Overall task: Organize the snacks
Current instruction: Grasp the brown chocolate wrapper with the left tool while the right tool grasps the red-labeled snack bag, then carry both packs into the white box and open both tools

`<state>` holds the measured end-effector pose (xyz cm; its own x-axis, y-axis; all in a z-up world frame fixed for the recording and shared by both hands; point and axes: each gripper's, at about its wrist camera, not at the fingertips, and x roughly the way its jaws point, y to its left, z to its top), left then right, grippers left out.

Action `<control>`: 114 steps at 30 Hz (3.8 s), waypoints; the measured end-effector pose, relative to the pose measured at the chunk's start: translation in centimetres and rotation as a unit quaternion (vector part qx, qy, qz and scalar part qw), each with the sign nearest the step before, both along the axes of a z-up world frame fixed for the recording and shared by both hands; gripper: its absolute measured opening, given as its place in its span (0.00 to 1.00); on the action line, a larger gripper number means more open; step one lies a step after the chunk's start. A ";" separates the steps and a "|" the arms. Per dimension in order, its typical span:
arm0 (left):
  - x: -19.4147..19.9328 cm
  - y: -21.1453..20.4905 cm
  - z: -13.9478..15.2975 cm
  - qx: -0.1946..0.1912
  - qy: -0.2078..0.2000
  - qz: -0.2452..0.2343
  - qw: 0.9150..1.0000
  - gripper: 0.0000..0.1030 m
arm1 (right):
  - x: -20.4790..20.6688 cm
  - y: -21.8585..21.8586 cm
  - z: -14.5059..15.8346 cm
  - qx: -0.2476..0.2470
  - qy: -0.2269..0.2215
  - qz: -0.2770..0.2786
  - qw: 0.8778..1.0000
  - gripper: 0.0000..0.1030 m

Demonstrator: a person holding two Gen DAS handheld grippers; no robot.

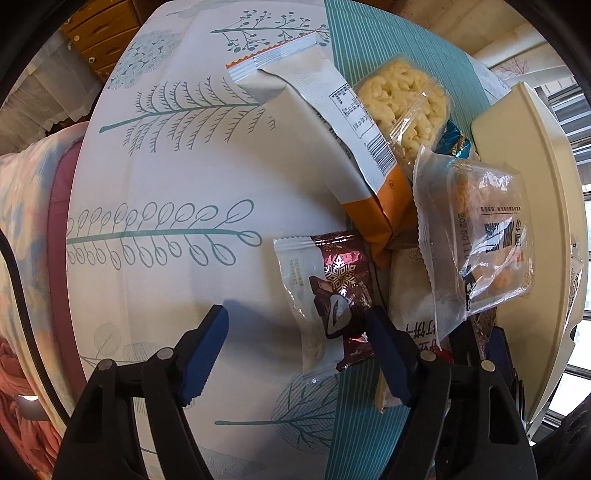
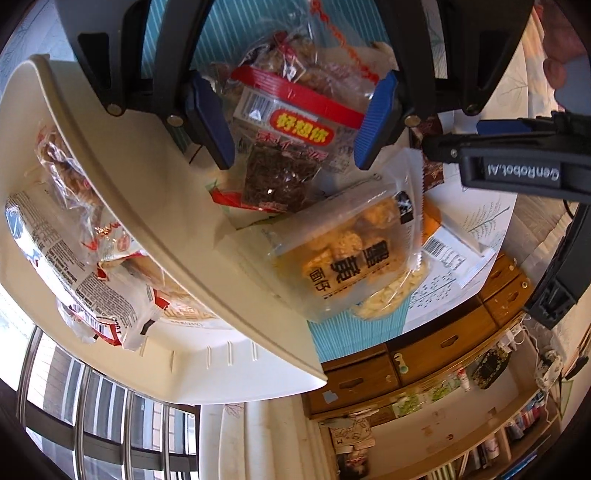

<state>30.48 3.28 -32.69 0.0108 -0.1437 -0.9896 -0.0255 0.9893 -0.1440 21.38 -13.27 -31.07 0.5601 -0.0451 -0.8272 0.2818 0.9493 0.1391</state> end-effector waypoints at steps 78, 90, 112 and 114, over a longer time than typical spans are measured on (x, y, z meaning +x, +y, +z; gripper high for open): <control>-15.2 6.3 20.8 -0.203 -0.251 -0.057 0.945 0.11 | -10.1 3.6 16.2 0.000 -0.097 0.091 0.991 0.51; -16.3 0.5 24.7 -0.188 -0.297 -0.033 0.936 0.11 | -10.4 -1.4 19.0 -0.023 -0.147 0.168 0.975 0.51; -13.6 -14.2 24.7 -0.205 -0.321 0.002 0.925 0.11 | -7.0 -15.7 19.2 -0.071 -0.158 0.201 0.964 0.51; -13.0 -15.5 24.4 -0.205 -0.317 -0.001 0.926 0.11 | -6.6 -16.6 19.0 -0.073 -0.153 0.200 0.965 0.51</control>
<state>17.44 -12.19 -8.27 0.5698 -0.5065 -0.6471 0.1941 0.8481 -0.4929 14.73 -29.91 -12.10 0.7736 0.1228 -0.6217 -0.1453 0.9893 0.0145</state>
